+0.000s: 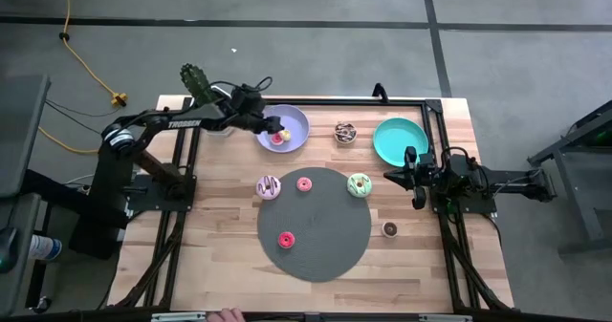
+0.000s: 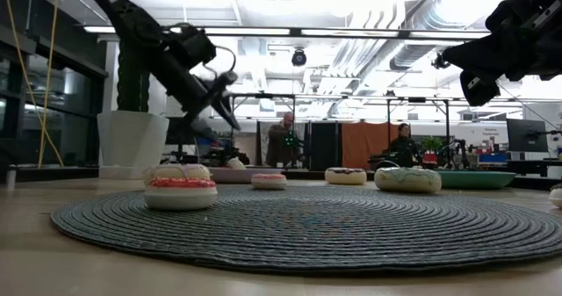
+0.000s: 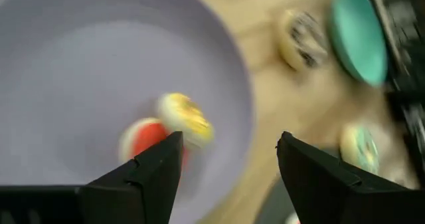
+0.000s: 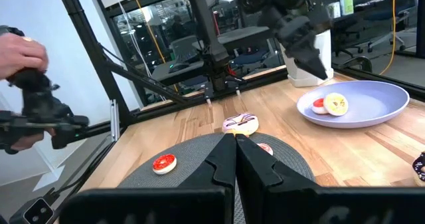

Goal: Pick & Place donuts
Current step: Put the small red doughnut on the purple plate

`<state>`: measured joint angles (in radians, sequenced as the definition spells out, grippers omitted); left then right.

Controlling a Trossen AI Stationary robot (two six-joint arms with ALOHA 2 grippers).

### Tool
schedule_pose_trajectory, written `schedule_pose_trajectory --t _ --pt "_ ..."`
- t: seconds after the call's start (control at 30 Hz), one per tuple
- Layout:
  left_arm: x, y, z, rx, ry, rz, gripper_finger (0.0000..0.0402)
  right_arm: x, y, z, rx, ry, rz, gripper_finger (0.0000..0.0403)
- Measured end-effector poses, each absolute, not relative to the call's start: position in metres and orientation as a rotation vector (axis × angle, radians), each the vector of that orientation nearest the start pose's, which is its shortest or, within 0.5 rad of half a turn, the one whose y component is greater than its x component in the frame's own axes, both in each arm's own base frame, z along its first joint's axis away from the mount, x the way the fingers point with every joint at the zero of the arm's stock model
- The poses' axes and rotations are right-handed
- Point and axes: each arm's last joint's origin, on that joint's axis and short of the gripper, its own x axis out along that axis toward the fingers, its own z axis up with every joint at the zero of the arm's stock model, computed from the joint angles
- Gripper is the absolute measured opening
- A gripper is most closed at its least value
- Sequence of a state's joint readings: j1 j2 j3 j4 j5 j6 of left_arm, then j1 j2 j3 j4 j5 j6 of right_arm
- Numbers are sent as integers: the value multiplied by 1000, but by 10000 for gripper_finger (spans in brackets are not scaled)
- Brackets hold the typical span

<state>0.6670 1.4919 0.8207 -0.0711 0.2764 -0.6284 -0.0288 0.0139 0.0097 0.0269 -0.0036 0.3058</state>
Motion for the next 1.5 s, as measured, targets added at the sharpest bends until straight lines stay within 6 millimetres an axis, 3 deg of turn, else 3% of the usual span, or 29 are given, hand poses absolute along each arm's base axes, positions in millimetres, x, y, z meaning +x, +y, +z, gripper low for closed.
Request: schedule_pose_trajectory --t 0.17,0.33,0.77,1.2,1.5 --pt "249 154 214 -665 567 352 237 98 -3 168 306 -27 -21 0" --pt "261 115 222 -422 616 99 237 98 -3 168 306 -26 -21 0" --pt "266 29 220 -76 776 -300 237 98 -3 168 306 -26 -22 0" --pt "260 -49 216 186 834 -475 237 98 -3 168 306 -26 -21 0" --pt "256 -82 206 288 875 -448 237 98 -3 168 305 -26 -21 0"
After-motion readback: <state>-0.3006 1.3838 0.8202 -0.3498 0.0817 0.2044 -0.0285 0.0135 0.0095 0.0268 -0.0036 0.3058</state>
